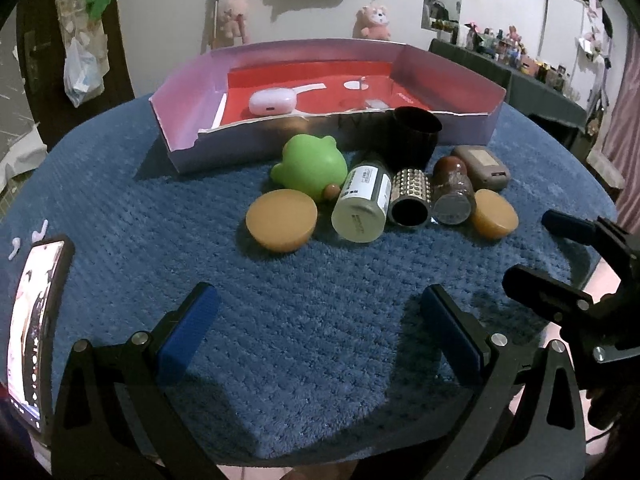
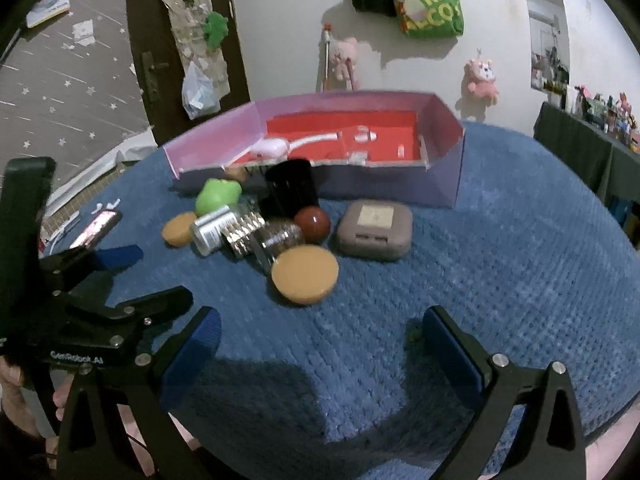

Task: Organize rigid objects
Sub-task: 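Grasp a tan round puff with left tool while right tool grasps the other tan puff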

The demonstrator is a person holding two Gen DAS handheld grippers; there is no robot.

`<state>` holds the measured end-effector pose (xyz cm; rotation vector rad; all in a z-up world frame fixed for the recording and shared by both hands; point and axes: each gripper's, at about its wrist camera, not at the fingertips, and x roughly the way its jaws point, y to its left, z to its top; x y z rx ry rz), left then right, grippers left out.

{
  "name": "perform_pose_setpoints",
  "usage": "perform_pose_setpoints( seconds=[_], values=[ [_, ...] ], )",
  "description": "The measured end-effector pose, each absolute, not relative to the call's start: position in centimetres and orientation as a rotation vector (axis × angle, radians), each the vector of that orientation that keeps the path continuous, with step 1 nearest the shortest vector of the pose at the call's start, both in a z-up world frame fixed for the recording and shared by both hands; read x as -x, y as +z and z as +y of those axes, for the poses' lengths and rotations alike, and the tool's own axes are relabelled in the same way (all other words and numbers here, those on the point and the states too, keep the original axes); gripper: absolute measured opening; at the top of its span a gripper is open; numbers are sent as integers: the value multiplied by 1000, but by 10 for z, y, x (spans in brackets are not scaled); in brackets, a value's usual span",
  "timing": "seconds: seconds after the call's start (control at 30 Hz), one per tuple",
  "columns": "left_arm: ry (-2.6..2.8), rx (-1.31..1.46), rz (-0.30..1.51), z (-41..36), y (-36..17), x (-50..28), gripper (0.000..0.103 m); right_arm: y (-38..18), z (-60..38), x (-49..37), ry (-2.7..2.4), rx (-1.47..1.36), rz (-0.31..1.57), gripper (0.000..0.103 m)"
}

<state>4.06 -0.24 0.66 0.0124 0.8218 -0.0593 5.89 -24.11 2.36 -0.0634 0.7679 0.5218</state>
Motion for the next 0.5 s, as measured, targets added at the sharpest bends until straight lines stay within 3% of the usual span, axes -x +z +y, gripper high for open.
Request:
perform_pose_setpoints(
  seconds=[0.2,0.5],
  values=[
    [-59,-10,820,-1,7,-44,103,20,-239,-58,504,93,764,102],
    [-115,40,815,3,13,-58,102,24,-238,-71,515,78,761,81]
  ],
)
